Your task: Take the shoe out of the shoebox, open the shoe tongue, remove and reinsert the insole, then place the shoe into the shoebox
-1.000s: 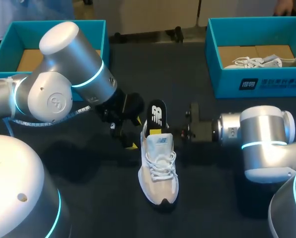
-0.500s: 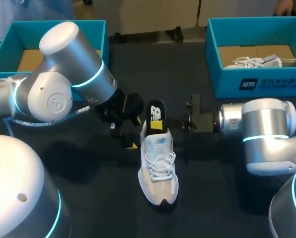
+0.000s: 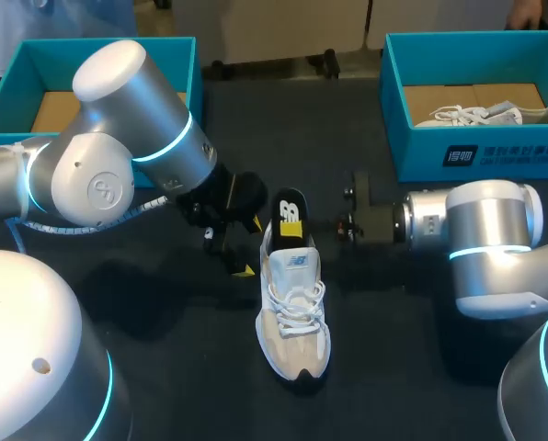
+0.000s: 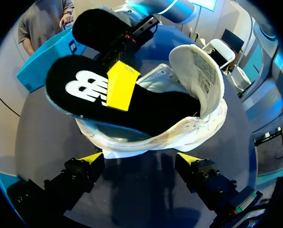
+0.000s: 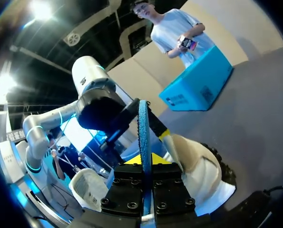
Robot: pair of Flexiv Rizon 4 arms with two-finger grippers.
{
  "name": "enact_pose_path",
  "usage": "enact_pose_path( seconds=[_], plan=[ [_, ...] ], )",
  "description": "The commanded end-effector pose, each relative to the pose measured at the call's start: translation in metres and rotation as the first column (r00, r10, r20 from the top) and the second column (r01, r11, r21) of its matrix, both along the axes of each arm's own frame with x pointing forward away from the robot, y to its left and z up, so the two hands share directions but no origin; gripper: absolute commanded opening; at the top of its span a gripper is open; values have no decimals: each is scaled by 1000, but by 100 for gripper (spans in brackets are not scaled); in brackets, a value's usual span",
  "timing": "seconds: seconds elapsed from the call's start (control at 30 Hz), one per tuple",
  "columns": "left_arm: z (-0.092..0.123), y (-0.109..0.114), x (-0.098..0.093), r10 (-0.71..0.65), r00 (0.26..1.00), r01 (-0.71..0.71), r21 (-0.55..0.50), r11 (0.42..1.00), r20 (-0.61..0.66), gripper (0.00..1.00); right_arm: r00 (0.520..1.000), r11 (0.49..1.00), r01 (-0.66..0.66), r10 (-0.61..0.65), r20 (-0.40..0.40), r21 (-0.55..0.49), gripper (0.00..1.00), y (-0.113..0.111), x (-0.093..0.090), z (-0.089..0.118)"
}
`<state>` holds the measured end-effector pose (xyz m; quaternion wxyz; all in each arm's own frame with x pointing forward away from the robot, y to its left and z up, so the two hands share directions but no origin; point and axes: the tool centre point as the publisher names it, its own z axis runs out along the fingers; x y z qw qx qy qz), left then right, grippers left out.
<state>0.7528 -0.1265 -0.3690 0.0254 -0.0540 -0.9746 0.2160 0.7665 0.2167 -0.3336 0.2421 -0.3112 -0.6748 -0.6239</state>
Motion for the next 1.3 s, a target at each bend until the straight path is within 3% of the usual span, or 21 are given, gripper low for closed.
enact_pose_path(
  seconds=[0.03, 0.23, 0.43, 0.47, 0.53, 0.9, 1.13, 1.27, 1.3],
  plan=[
    [-1, -1, 0, 0, 1000, 0, 3, 1000, 0, 100, 1000, 1000, 12, -12, -19, 9, 0, -1, -8, -9],
    [-1, -1, 0, 0, 1000, 0, 3, 1000, 0, 100, 998, 1000, 16, -16, -58, 2, 0, 1, -20, -21],
    [-1, -1, 0, 0, 1000, 0, 3, 1000, 0, 100, 999, 1000, 17, -18, -39, -10, 0, 5, -26, -16],
    [-1, -1, 0, 0, 1000, 0, 3, 1000, 0, 100, 999, 1000, 15, -15, -30, -12, 11, 5, -26, -14],
    [-1, -1, 0, 0, 1000, 0, 3, 1000, 0, 100, 1000, 1000, 16, -16, -8, -10, 22, 4, -25, -9],
    [-1, -1, 0, 0, 1000, 0, 3, 1000, 0, 100, 999, 1000, -3, 3, 47, 0, 27, 4, -15, 5],
    [-1, -1, 0, 0, 1000, 0, 3, 1000, 0, 100, 999, 1000, -10, 10, 53, -2, 24, 6, -10, 6],
    [-1, -1, 0, 0, 1000, 0, 3, 1000, 0, 100, 999, 1000, -3, 3, 42, -4, 0, 7, -2, 3],
    [-1, -1, 0, 0, 1000, 0, 3, 1000, 0, 100, 999, 1000, 2, -2, 36, -4, 0, 7, -1, 2]
  ],
)
